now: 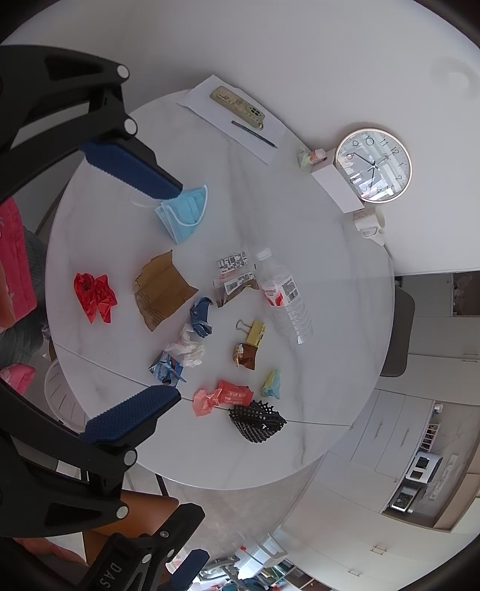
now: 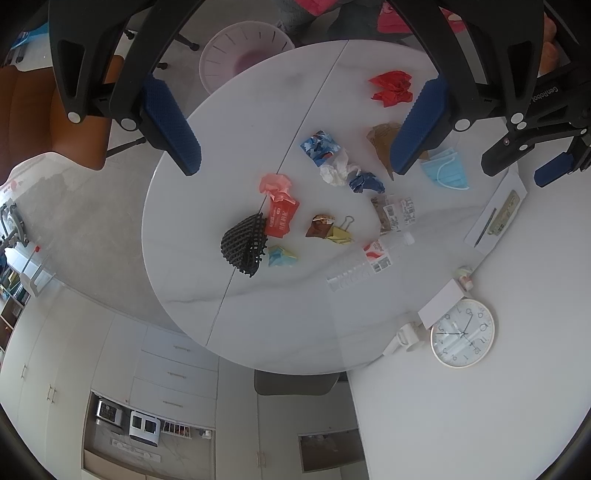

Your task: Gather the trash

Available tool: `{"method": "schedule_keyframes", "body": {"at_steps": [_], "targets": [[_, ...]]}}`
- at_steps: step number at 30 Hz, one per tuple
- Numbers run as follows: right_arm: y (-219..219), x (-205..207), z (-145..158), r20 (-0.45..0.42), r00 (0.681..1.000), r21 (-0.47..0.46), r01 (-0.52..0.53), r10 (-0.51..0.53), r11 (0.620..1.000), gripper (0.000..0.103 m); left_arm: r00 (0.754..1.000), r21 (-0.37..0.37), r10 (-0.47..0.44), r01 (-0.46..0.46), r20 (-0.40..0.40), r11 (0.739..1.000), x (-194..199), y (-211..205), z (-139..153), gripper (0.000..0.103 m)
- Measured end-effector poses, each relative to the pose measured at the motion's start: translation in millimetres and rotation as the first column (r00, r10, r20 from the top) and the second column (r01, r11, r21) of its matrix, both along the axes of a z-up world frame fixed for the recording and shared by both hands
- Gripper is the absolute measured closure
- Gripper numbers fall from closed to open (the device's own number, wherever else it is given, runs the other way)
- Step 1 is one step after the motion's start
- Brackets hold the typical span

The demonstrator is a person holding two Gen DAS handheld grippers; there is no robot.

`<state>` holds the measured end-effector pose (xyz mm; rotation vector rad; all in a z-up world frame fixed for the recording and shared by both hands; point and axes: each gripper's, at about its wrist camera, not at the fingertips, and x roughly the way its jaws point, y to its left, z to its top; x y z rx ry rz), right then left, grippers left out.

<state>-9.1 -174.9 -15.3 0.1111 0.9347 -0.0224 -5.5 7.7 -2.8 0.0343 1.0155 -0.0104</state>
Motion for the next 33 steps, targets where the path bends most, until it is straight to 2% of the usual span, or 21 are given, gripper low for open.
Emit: {"method": "schedule_keyframes", "body": {"at_steps": [33], "targets": [[-2.1, -1.4, -0.7, -0.001, 1.000, 0.010, -0.003, 0.003, 1.000, 0.002, 1.000, -0.005, 0.001, -0.001, 0.001, 1.000, -2.7, 3.3, -3.8, 0.006]]}}
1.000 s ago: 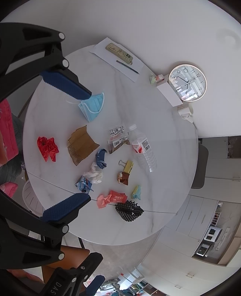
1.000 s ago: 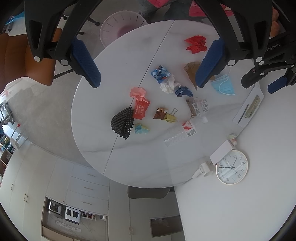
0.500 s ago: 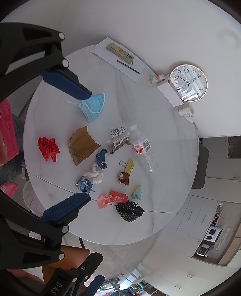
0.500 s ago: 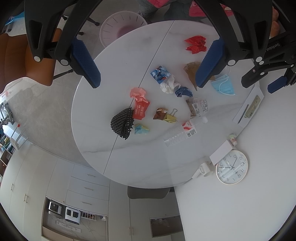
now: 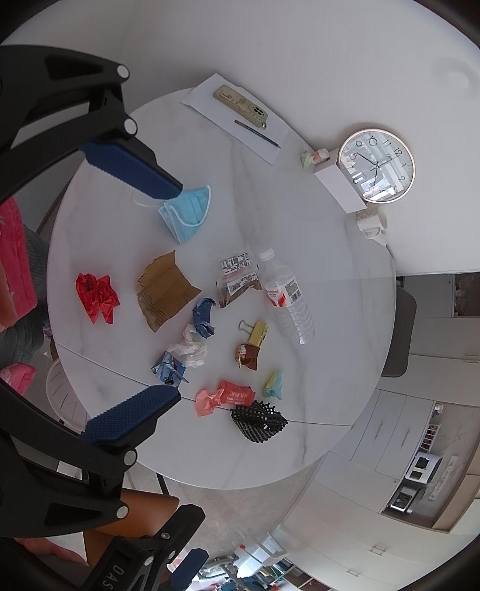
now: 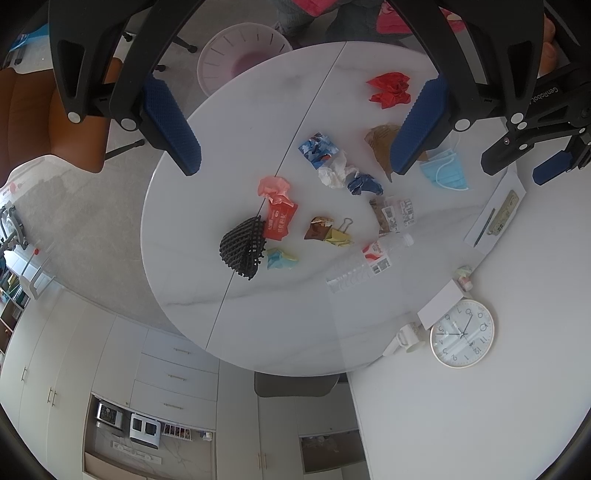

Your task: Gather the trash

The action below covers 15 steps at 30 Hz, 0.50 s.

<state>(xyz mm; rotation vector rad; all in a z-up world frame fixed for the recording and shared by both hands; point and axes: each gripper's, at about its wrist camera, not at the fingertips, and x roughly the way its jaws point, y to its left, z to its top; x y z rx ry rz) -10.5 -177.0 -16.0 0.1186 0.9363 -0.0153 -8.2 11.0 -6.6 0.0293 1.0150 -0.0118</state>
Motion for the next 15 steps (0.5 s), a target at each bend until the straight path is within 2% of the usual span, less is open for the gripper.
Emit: {"method": "schedule_keyframes", "body": {"at_steps": [10, 15], "targets": [[9.8, 2.7, -24.5, 0.004, 1.000, 0.020, -0.023, 0.023, 1.000, 0.002, 1.000, -0.076, -0.006, 0.007, 0.011, 0.997, 5.6, 23.5, -21.5, 0.006], [20.1, 8.9, -49.0, 0.019, 0.999, 0.029, -0.044, 0.043, 0.999, 0.002, 0.997, -0.084, -0.061, 0.064, 0.043, 0.994, 9.5, 41.3, -44.2, 0.006]]}}
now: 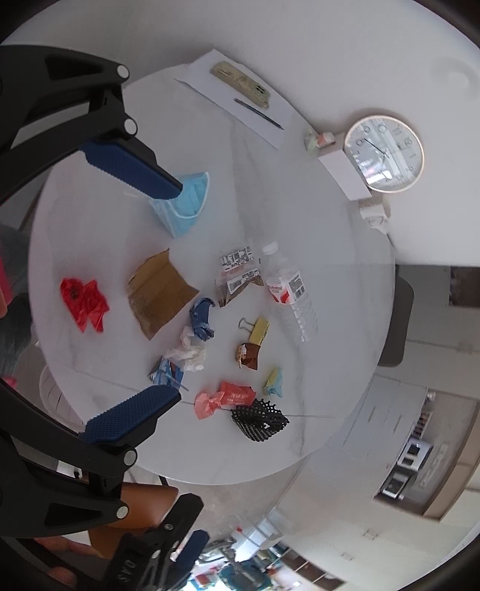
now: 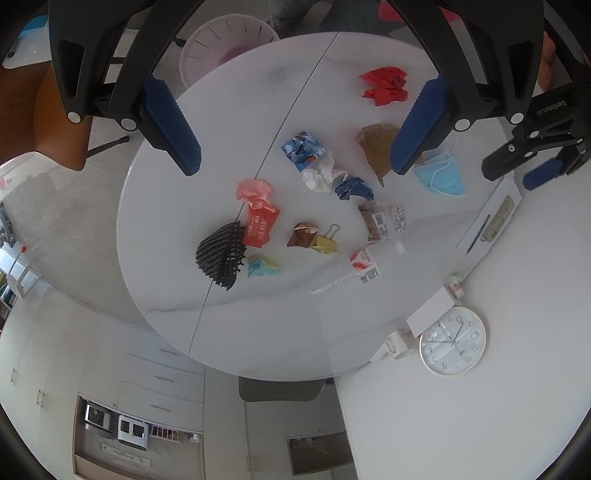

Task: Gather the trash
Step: 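Grasp the blue face mask with the left tool while the right tool grasps the blue-white wrapper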

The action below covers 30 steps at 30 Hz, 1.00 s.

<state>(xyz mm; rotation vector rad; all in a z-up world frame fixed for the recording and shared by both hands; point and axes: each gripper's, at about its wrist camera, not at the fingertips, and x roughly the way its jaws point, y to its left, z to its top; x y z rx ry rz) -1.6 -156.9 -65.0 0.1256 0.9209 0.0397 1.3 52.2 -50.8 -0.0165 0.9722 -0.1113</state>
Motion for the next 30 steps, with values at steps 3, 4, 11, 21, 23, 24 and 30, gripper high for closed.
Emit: {"method": "schedule_keyframes", "body": {"at_steps": [3, 4, 11, 21, 23, 24, 30], "targets": [[8.9, 6.9, -19.3, -0.001, 1.000, 0.007, -0.013, 0.013, 1.000, 0.002, 0.999, -0.022, -0.035, 0.035, -0.001, 0.999, 4.6, 15.8, -14.9, 0.006], [12.2, 9.9, -26.9, -0.003, 1.000, 0.009, -0.015, 0.015, 1.000, 0.002, 1.000, -0.023, -0.028, 0.028, 0.000, 0.999, 7.3, 21.3, -19.7, 0.006], [33.4, 27.4, -72.2, -0.024, 0.999, 0.030, -0.029, 0.030, 0.999, 0.002, 0.999, 0.093, 0.004, -0.008, 0.043, 0.996, 31.5, 62.3, -70.6, 0.006], [43.3, 46.3, -121.1, -0.096, 0.991, -0.047, -0.101, 0.097, 0.994, 0.002, 0.996, 0.099, 0.022, -0.014, -0.084, 0.995, 84.5, 101.9, -153.8, 0.006], [41.3, 48.8, -126.9, -0.107, 0.989, -0.048, -0.108, 0.103, 0.993, 0.002, 0.993, 0.095, 0.021, -0.010, -0.114, 0.995, 95.2, 102.6, -171.1, 0.009], [40.7, 50.0, -130.2, -0.111, 0.988, -0.050, -0.115, 0.109, 0.992, 0.002, 0.992, 0.093, 0.021, -0.009, -0.125, 0.996, 99.1, 101.8, -177.2, 0.011], [36.9, 56.7, -149.0, -0.142, 0.980, -0.050, -0.149, 0.141, 0.987, 0.002, 0.982, 0.081, 0.024, -0.009, -0.189, 0.997, 122.3, 98.6, -206.8, 0.039]]}}
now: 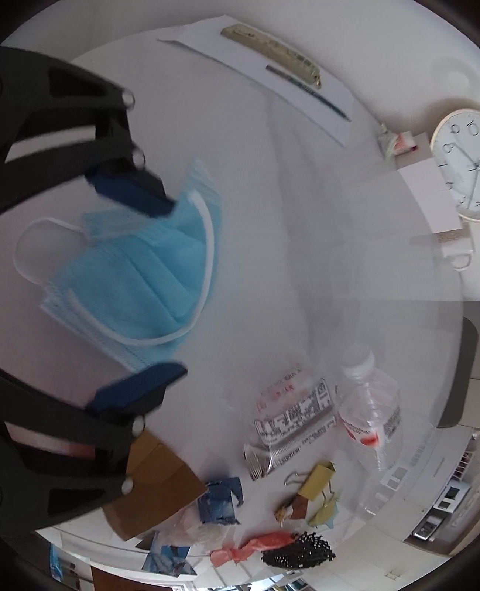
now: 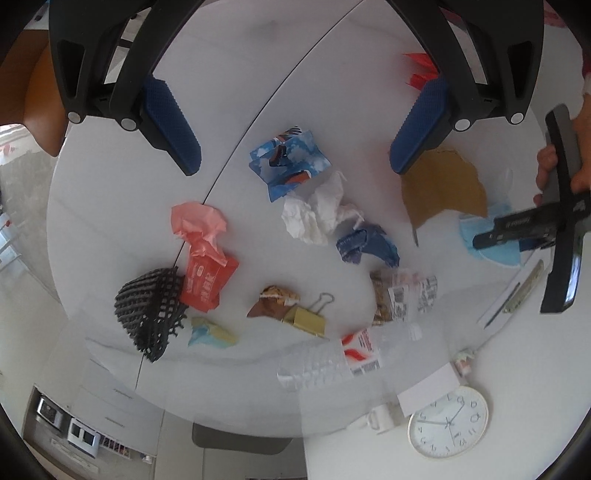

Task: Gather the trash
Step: 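Grasp the blue face mask with the left tool while the right tool grasps the blue-white wrapper, then carry the mask and wrapper to the white wastebasket and release both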

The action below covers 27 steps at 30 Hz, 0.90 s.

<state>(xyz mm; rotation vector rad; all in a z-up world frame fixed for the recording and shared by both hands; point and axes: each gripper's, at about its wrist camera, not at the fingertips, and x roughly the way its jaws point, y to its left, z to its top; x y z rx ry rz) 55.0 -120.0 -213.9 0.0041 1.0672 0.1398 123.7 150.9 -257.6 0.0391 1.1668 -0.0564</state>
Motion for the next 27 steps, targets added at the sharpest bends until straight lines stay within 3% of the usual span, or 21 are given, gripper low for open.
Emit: {"method": "schedule_keyframes", "body": {"at_steps": [2, 4, 9, 12, 16, 21, 22, 23, 27], "targets": [[-2.6, 1.5, -6.3, -0.011, 1.000, 0.013, -0.014, 0.014, 1.000, 0.002, 1.000, -0.004, -0.010, 0.010, -0.024, 1.000, 3.6, -3.0, -6.9, 0.059], [-4.2, 3.6, -11.0, -0.018, 0.999, 0.019, -0.037, 0.037, 0.999, 0.002, 0.999, -0.011, -0.025, 0.025, -0.038, 1.000, 4.1, -5.4, -12.0, 0.071], [2.7, 10.5, -28.1, -0.029, 0.979, -0.052, -0.205, 0.204, 0.977, 0.002, 0.997, 0.027, -0.071, 0.071, -0.027, 0.997, -2.7, -14.6, -12.6, 0.088], [6.9, 18.6, -38.8, -0.049, 0.953, -0.103, -0.303, 0.300, 0.947, 0.010, 0.997, 0.022, -0.071, 0.072, -0.023, 0.997, -4.5, -12.5, -6.8, 0.090], [4.5, 32.5, -50.9, -0.086, 0.917, -0.080, -0.397, 0.390, 0.914, 0.018, 0.999, 0.018, -0.049, 0.049, -0.003, 0.999, -9.2, -4.5, 3.9, 0.090], [10.0, 31.2, -60.0, -0.122, 0.879, -0.082, -0.472, 0.462, 0.878, 0.037, 1.000, -0.009, -0.024, 0.024, 0.018, 1.000, -19.4, 2.4, 19.5, 0.090], [11.3, 29.3, -63.0, -0.130, 0.873, -0.089, -0.483, 0.471, 0.871, 0.046, 0.999, -0.006, -0.021, 0.021, 0.026, 1.000, -20.7, 2.6, 21.8, 0.090], [12.0, 27.4, -65.2, -0.136, 0.869, -0.085, -0.488, 0.475, 0.869, 0.052, 0.999, 0.003, -0.020, 0.020, 0.038, 1.000, -22.3, 2.3, 25.4, 0.090], [3.7, 18.8, -57.4, -0.091, 0.881, -0.011, -0.467, 0.464, 0.884, 0.052, 0.996, 0.021, -0.052, 0.051, 0.067, 0.998, -32.0, -7.0, 39.4, 0.090]]}}
